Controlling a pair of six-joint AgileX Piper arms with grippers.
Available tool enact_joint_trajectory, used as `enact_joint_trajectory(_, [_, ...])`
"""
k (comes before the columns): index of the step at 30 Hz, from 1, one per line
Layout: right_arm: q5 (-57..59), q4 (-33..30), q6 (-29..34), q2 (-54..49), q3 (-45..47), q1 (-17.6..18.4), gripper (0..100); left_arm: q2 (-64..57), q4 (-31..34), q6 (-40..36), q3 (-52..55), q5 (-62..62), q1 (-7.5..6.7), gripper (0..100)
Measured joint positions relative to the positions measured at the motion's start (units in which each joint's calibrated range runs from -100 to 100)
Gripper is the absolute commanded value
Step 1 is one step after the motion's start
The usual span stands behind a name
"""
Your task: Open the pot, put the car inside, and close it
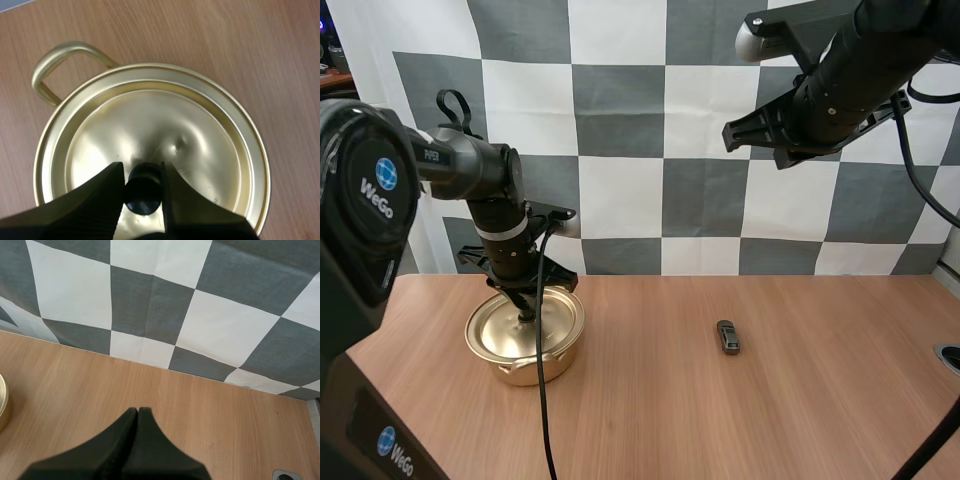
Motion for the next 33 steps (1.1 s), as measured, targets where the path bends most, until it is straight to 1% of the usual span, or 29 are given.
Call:
enact_joint_trajectory(8, [0.0,0.0,0.0,0.0,0.0,0.0,0,-0.5,0.0,0.0,-0.6,0.5,0.00,39])
enact_joint_trajectory(17, [0.0,0.0,0.0,0.0,0.0,0.0,0,-5.7,0.0,0.1,-10.5,11.8,0.00,38])
enact_joint_trajectory(20, [0.0,-0.5,0.0,0.0,0.0,0.0,0,-8.1,0.0,0.1,-14.1,16.4,0.00,34])
enact_joint_trajectory(23, [0.0,-0.4,0.0,0.0,0.0,0.0,0,-11.6,0.0,0.1,-17.9,20.6,0.00,28])
enact_joint_trajectory(27, [0.0,0.0,0.0,1.3,0.0,0.0,0,-17.2,-0.3,0.1,-20.4,20.6,0.00,22])
enact_joint_trajectory(33, [0.0,0.0,0.0,7.8,1.8,0.0,0,-26.9,-3.8,0.1,-20.5,20.6,0.00,17])
